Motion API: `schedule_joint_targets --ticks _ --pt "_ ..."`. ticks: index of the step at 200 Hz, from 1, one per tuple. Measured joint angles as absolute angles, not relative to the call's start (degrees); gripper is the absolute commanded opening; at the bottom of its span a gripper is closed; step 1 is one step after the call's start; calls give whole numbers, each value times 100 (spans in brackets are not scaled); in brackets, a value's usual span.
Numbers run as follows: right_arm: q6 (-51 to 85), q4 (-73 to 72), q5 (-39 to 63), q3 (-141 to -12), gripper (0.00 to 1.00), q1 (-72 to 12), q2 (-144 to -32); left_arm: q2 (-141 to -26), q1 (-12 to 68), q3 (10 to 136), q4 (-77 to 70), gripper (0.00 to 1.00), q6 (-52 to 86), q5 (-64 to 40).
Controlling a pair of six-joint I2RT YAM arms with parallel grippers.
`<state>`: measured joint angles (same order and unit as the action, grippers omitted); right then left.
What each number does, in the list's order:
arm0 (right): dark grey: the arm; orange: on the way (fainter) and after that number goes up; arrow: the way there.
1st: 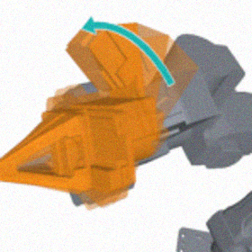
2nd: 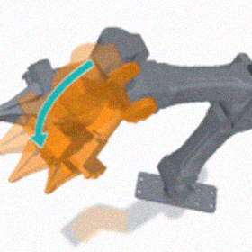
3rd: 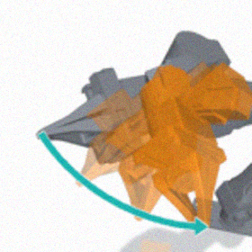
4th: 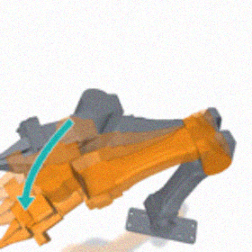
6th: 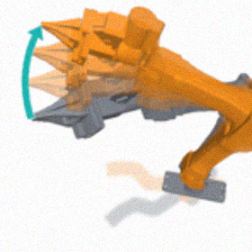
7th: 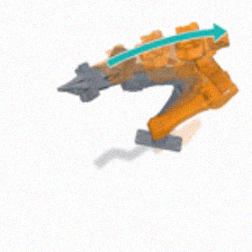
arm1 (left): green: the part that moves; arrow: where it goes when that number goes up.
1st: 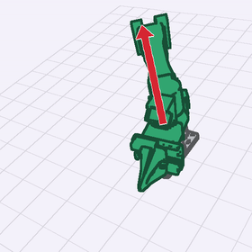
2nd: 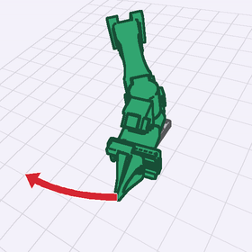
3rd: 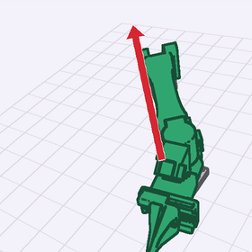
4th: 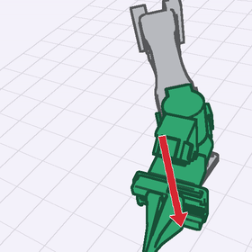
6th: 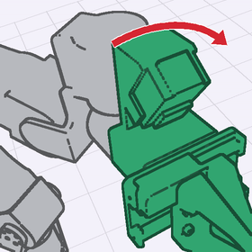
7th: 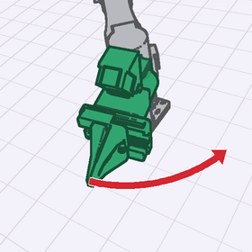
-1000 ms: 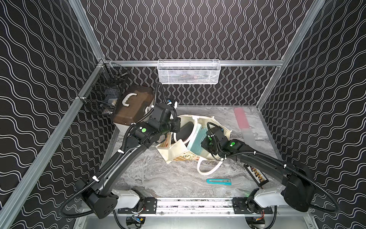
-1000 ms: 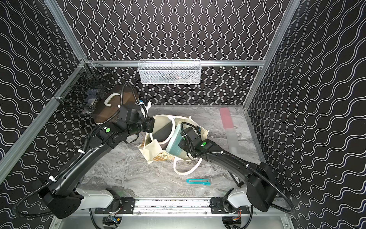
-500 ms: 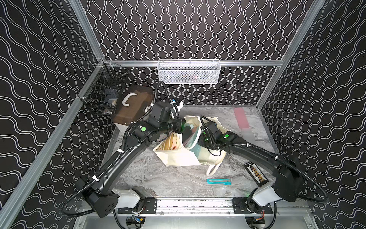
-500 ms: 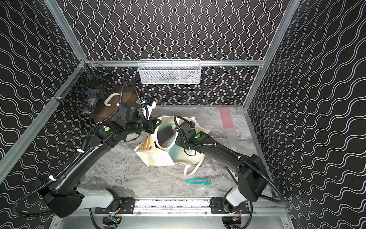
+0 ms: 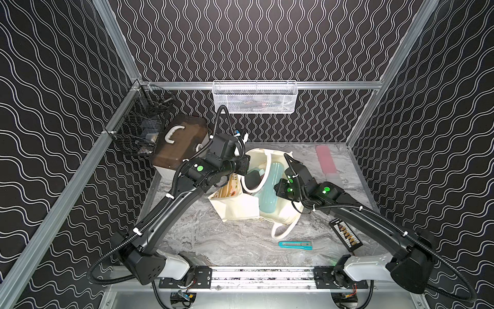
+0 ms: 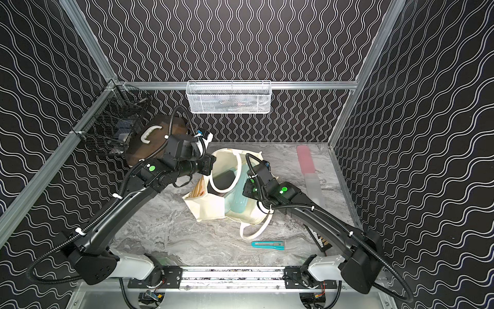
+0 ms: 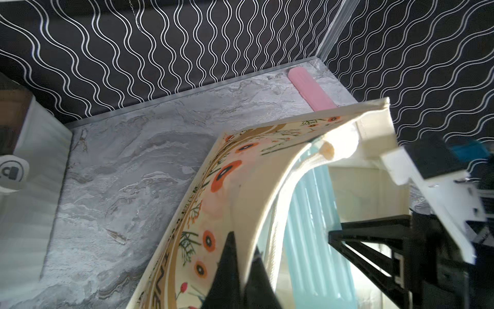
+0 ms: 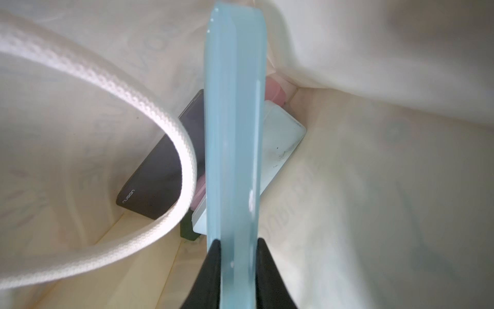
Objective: Take out the pencil case from the canvas bag
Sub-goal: Pick up the pencil case from the canvas bag.
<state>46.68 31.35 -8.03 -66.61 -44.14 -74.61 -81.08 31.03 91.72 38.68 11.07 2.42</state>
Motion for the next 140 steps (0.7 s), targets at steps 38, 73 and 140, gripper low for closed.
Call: schedule_joint_targets --ticks 38,73,140 --pt "4392 3155 -805 -6528 12 -4414 -7017 -8176 3103 9286 3955 0 1039 423" --pt "4080 3179 -814 -6519 12 -4414 -6661 -8228 3103 9421 4086 0 963 580" --pt "3638 3312 -921 -6619 11 -4414 -6246 -8512 3103 9900 4372 0 836 1100"
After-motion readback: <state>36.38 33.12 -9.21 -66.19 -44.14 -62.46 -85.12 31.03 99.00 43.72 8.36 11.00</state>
